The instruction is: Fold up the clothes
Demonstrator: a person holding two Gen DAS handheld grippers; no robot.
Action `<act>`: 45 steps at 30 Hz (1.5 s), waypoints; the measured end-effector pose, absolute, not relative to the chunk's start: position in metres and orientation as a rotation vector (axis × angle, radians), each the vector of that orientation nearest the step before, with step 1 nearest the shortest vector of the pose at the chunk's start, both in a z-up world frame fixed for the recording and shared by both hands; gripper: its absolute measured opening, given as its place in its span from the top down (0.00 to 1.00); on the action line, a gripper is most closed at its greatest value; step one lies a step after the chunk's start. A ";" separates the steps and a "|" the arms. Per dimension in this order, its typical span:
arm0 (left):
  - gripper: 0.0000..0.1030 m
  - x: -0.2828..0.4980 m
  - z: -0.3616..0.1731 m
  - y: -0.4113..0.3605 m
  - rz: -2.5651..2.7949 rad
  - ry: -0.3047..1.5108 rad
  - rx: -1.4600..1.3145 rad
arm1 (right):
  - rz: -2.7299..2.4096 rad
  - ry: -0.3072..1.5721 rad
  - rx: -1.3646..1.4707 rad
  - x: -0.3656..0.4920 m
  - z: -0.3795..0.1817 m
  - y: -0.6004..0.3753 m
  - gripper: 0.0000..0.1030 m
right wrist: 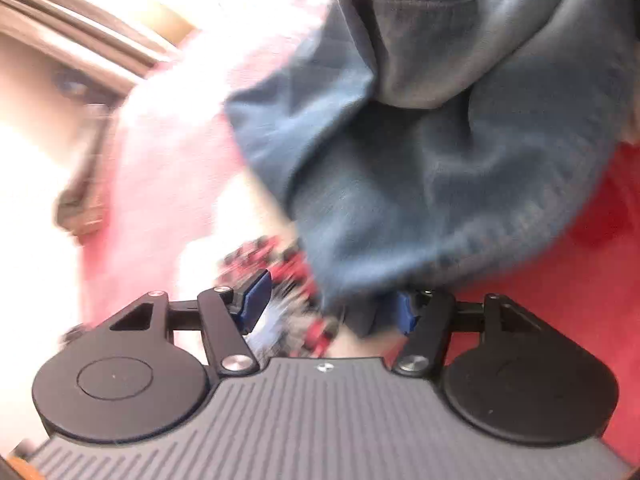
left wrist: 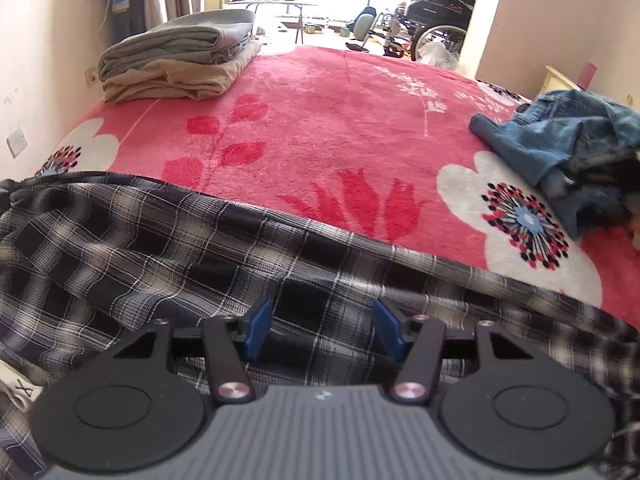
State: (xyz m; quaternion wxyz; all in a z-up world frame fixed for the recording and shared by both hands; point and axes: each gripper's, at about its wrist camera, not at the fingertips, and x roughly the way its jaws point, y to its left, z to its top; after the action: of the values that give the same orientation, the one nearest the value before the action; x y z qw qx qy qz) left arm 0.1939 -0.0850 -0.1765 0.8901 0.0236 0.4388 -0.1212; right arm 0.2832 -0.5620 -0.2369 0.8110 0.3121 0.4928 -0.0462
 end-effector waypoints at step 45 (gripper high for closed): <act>0.44 0.172 -0.195 -0.088 -0.293 0.865 0.182 | 0.370 1.097 -0.358 0.196 -0.182 -0.351 0.98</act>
State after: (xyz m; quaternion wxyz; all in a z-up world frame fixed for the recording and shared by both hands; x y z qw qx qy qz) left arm 0.1716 -0.0884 -0.1951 0.8936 0.0877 0.4169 -0.1412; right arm 0.1960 -0.3510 -0.1817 0.8219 -0.1684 0.5157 0.1738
